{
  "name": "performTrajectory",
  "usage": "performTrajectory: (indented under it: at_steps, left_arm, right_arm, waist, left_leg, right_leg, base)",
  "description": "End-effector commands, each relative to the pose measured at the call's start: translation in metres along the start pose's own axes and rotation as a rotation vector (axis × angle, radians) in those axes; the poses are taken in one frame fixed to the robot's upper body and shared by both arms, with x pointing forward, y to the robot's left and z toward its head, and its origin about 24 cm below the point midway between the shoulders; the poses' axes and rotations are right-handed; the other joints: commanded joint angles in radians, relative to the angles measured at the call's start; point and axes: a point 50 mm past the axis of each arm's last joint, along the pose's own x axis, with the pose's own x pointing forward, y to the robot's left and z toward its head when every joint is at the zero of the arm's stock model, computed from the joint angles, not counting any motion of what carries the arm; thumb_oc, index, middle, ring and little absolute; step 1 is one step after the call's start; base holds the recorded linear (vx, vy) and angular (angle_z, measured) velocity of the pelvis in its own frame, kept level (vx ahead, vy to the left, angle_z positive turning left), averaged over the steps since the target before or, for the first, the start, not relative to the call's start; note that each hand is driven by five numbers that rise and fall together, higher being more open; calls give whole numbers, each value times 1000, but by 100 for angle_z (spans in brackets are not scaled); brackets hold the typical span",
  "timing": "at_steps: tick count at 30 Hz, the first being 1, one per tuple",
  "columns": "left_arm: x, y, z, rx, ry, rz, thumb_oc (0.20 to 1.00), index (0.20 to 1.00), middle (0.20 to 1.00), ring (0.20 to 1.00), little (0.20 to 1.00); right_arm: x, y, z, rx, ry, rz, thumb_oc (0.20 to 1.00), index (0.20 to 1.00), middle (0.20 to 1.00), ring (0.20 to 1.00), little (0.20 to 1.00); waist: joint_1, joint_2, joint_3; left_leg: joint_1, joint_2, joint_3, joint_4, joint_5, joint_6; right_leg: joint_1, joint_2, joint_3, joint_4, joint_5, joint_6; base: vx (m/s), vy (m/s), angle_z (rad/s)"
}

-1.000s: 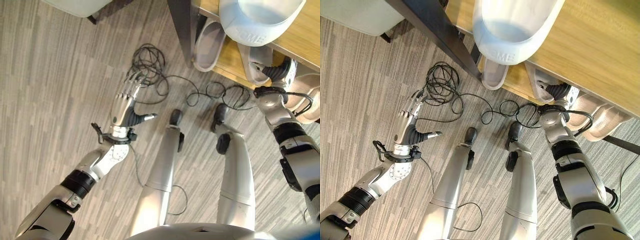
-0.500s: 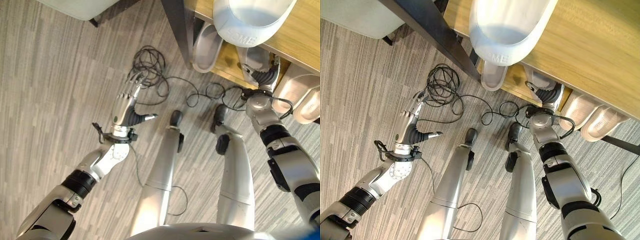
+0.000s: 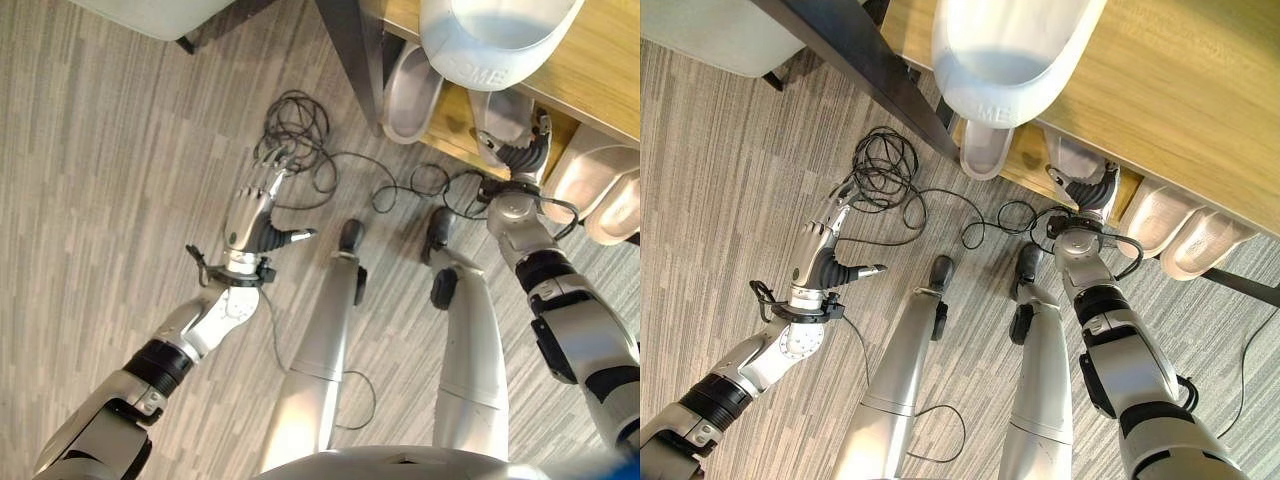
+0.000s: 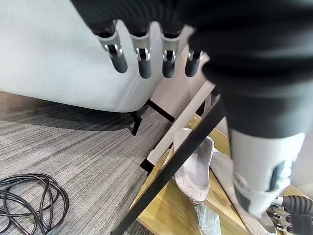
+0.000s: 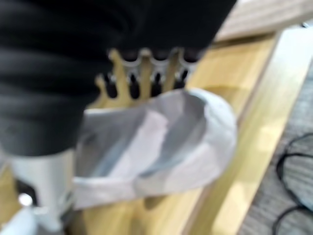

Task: Arrange the slippers neatly on the shoe rack.

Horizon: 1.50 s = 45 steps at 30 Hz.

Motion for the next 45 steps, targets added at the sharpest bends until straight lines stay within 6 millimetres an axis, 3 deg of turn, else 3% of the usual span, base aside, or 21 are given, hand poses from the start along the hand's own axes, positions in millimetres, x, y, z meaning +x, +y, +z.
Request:
performTrajectory:
  at_steps: [1,23,45]
  left_arm:
    - [-2,11,4,-25,-10,31,1000,1000,1000,1000,1000]
    - [0,7,5,-34,-12,-9,1000,1000,1000,1000,1000]
    - [-1,5,1,-18,2,-36,1000,1000,1000,1000,1000]
  right_arm:
    - [-11,19,3,72,-14,88,1000,1000,1000,1000,1000]
    - [-23,45,16,117,-71,286,1000,1000,1000,1000,1000]
    - [-28,57,19,102,-78,334,1000,1000,1000,1000,1000]
  waist:
    - [1,24,-14]
    - [6,15,-6]
    - [13,14,3]
  left_leg:
    - [-25,46,-12,-165,74,-5]
    - [-17,51,-21,-167,79,-11]
    - [-15,53,-21,-174,84,-11]
  right_leg:
    - [66,-12,46,14,-112,84]
    - [76,-8,41,13,-109,83]
    - [79,-12,39,11,-106,83]
  base:
    - [0,0,0]
    - [0,0,0]
    - [0,0,0]
